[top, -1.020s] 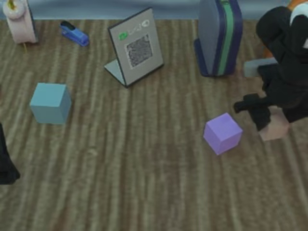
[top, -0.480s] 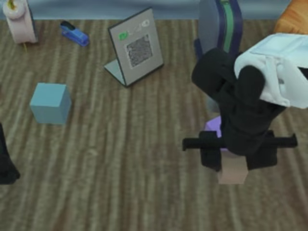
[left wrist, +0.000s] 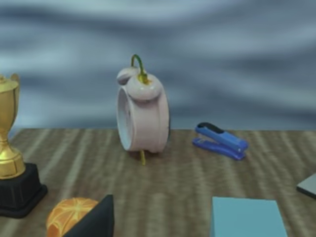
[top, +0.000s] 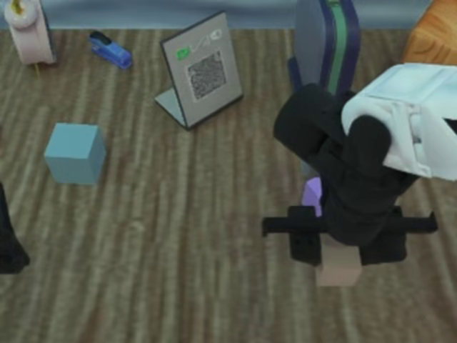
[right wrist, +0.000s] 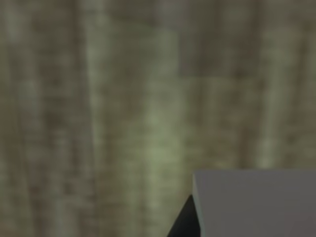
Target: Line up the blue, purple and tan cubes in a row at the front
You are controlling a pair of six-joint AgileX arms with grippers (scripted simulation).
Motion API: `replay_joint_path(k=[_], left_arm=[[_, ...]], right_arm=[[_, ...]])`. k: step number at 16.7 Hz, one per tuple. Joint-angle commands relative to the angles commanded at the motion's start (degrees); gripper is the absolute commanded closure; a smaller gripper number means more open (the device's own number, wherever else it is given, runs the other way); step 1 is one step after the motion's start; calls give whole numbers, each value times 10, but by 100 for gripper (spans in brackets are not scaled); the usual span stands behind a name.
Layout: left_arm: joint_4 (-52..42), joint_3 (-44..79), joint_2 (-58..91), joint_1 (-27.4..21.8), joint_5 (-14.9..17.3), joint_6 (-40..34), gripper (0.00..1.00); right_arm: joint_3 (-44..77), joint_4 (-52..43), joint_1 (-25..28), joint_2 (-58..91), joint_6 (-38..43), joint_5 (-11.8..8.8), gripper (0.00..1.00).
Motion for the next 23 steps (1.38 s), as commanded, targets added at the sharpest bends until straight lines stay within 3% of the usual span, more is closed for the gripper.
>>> replay_joint_path(k=[7, 12, 23], left_arm=[[0, 0, 0, 0, 0, 0, 0], [0, 0, 0, 0, 0, 0, 0], [0, 0, 0, 0, 0, 0, 0]], right_arm=[[-85, 137, 4, 47, 4, 1, 100], [-99, 156, 5, 56, 4, 1, 100], [-99, 156, 5, 56, 4, 1, 17]])
